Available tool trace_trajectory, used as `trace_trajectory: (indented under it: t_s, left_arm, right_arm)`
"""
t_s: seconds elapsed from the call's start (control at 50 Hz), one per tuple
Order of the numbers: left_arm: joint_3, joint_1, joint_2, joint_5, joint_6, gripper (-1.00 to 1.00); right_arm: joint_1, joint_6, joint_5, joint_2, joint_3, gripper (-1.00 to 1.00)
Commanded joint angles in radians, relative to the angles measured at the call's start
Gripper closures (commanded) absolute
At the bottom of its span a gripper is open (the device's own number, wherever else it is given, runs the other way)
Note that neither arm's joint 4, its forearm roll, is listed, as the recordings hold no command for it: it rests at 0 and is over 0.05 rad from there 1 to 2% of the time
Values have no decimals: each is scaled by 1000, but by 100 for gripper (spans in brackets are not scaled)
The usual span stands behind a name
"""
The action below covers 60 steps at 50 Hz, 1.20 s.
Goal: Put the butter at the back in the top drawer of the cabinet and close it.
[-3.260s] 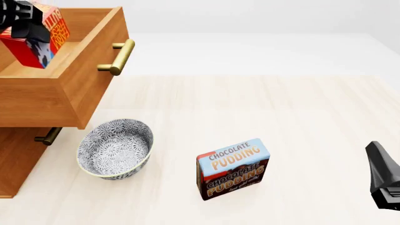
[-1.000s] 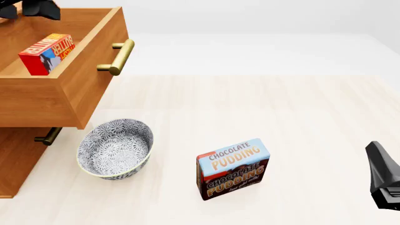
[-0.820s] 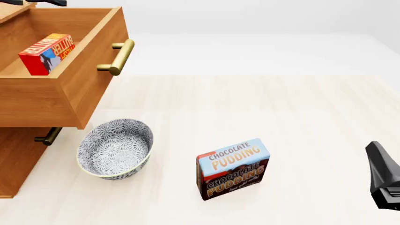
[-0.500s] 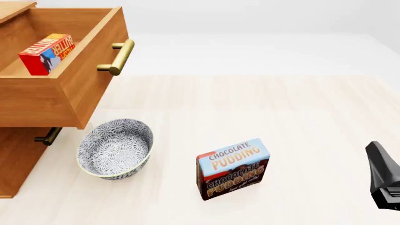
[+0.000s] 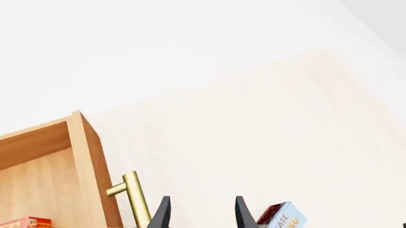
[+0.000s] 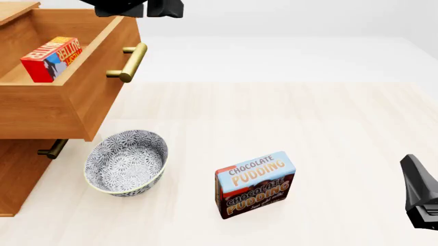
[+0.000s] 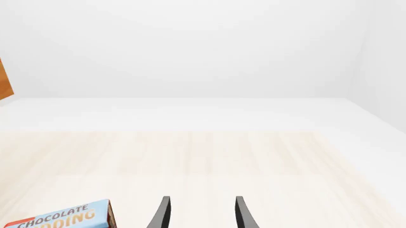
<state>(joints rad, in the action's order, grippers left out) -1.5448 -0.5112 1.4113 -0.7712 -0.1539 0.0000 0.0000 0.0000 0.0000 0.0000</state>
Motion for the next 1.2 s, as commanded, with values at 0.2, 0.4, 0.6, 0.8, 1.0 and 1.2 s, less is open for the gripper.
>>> trace_trajectory:
  t_s: [0.2, 0.4, 0.6, 0.8, 1.0, 1.2]
  left_arm:
    - [8, -113, 104, 89, -61, -100]
    - [15, -131, 124, 112, -79, -100]
    - [33, -147, 152, 138, -89, -100]
    - [59, -157, 188, 175, -107, -100]
    - [81, -135, 209, 200, -110, -100]
    - [112, -104, 234, 227, -107, -100]
  right_arm:
    - [0, 0, 0, 0, 0, -100]
    - [0, 0, 0, 0, 0, -100]
    - [0, 0, 0, 0, 0, -100]
    - [0, 0, 0, 0, 0, -100]
    - [0, 0, 0, 0, 0, -100]
    - [0, 0, 0, 0, 0, -100]
